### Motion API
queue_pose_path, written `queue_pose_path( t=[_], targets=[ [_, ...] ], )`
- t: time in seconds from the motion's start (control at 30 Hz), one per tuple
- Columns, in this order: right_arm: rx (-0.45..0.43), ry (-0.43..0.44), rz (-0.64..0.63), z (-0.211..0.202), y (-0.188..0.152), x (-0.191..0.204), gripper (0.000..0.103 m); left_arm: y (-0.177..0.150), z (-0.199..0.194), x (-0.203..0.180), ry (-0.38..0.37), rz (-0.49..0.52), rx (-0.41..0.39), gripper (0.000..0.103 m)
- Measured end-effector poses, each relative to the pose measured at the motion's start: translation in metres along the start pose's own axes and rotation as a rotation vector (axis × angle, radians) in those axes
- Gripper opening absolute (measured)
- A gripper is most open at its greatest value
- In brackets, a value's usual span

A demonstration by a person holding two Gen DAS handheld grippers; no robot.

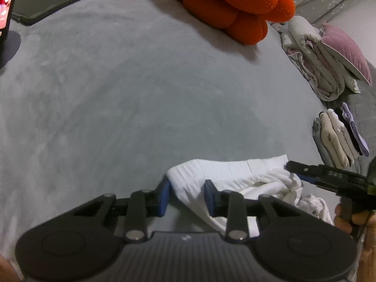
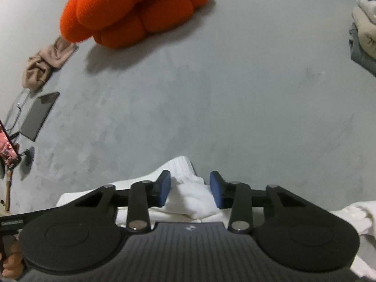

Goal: Fold clothes
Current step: 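Grasp the garment waistband with the left gripper while the right gripper grasps nearby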

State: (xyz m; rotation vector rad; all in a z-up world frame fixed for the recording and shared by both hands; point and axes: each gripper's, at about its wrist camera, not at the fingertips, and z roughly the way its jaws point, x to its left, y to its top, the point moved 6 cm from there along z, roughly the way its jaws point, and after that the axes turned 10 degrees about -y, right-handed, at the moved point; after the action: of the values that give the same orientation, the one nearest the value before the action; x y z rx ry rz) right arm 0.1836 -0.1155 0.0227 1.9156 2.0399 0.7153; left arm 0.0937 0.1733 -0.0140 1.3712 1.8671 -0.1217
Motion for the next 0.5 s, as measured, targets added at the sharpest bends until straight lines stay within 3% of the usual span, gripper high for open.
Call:
queue_pose_path(
  t=[0.33,0.37,0.5],
  targets=[
    [0.065,-0.041,-0.063,0.026,0.009,0.026,0.033,0.003,0.0,0.011,-0.072,-0.079,0.009,0.032],
    [0.065,-0.048,-0.078,0.027,0.008,0.027,0.024,0.003,0.0,0.01,-0.071,-0.079,0.008,0.032],
    [0.052,-0.1,-0.143,0.032,0.006,0.038,0.013,0.001,-0.001,0.007,-0.048,-0.054,0.0,0.026]
  ],
)
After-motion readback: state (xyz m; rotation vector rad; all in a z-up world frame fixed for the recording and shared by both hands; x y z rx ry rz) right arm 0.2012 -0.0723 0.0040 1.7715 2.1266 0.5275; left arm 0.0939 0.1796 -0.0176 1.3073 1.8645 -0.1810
